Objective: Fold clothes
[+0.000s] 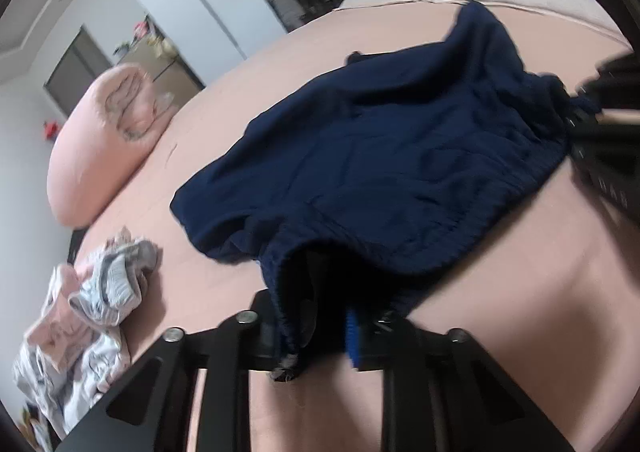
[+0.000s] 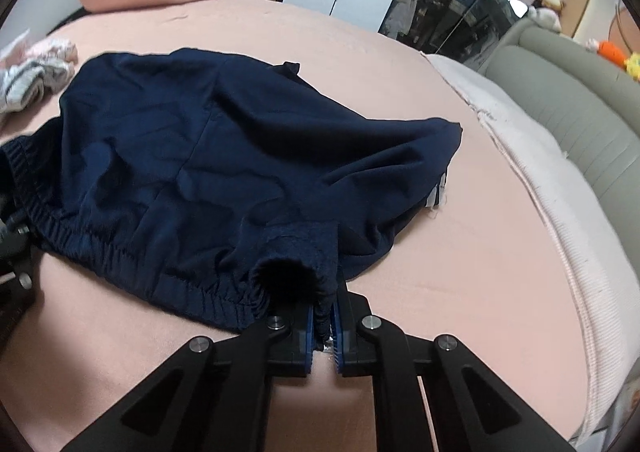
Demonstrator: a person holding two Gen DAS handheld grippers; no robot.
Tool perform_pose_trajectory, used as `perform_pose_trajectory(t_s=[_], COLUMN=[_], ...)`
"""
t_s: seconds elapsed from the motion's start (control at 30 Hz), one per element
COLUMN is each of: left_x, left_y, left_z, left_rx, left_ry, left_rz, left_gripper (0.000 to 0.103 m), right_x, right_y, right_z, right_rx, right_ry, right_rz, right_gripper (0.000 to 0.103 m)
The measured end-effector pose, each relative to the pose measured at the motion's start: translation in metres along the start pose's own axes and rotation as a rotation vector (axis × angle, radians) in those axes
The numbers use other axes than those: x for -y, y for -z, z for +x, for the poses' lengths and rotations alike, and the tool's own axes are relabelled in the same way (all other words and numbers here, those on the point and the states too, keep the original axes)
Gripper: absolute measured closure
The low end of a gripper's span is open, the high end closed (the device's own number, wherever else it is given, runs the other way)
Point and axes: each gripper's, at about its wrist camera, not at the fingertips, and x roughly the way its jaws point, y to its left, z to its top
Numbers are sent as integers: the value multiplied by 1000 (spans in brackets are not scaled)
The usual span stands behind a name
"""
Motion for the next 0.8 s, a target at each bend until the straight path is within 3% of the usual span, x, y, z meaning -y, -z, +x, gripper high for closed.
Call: perform_pose_trajectory(t_s=[0.13,0.33,0.6,0.8], left_x=[-7,-21,-62,-92], left_y=[-1,-6,1,18], left_z=[-2,-8,-17,-25], left_rx=[-8,-42,-77,-115], left_ry=[45,101,61,59], left_rz=[-48,-102,-241,-321], left_gripper=[91,92,93,93], right_x=[11,13,24,34], right_y=[0,-4,-6,4], right_z=[-1,-13,-40,-46], right_rx=[-5,13,58,17], right_ry=[-56,-80,-139,-195], right_rz=[64,54,95,152], right_gripper=[94,95,96,97])
